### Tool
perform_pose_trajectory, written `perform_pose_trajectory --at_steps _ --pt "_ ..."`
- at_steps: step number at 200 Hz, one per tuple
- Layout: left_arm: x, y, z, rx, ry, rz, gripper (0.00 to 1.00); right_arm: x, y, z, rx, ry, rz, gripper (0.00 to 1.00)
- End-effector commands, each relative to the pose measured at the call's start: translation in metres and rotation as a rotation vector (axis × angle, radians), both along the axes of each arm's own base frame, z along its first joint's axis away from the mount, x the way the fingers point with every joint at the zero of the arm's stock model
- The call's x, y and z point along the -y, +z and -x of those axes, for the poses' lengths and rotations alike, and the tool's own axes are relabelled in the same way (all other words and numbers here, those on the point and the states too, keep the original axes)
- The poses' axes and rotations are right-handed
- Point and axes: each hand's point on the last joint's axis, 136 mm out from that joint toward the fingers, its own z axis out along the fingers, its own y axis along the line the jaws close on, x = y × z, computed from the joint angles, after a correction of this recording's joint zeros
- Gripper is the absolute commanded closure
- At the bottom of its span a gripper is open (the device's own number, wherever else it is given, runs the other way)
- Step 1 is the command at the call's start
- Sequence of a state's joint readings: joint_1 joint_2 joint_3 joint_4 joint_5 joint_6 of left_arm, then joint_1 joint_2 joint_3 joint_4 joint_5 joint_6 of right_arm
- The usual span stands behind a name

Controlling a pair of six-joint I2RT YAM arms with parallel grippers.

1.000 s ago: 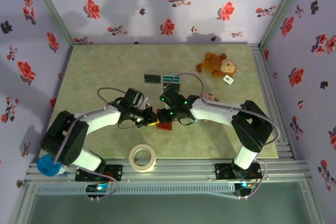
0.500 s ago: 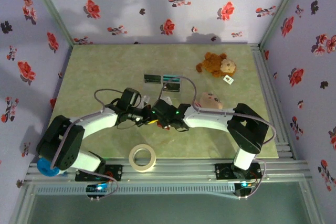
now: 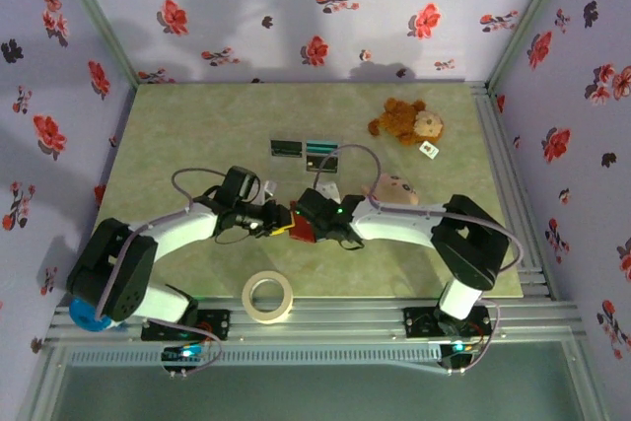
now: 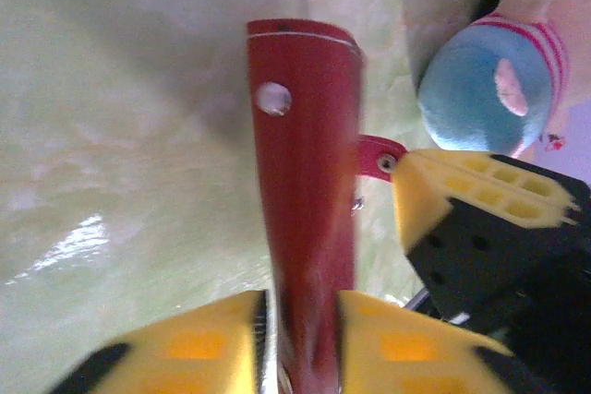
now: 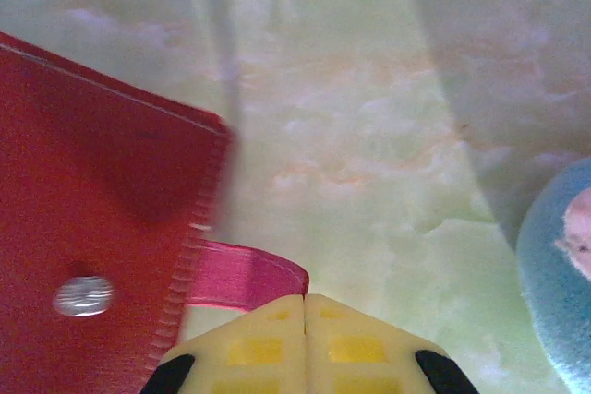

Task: Put the credit cards into the card holder

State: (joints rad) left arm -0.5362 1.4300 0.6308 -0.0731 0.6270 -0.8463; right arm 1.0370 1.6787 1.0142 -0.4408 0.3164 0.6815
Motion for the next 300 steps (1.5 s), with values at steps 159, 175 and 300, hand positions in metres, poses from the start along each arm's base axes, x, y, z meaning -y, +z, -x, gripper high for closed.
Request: perform_pose_trajectory --at_steps 159,175,300 --pt "-0.052 0.006 0.0 0.013 0.017 -0.057 0.34 -0.092 0.092 0.031 -0.054 0.276 -0.591 1.0" --pt "-0.053 0.004 0.001 -0.001 0.014 -0.051 0.36 -0.091 0.088 0.03 -0.052 0.277 -0.577 1.0" --pt "-0.051 0.005 0.004 0.0 0.002 -0.016 0.28 -0.095 0.098 0.031 -0.05 0.301 -0.578 1.0"
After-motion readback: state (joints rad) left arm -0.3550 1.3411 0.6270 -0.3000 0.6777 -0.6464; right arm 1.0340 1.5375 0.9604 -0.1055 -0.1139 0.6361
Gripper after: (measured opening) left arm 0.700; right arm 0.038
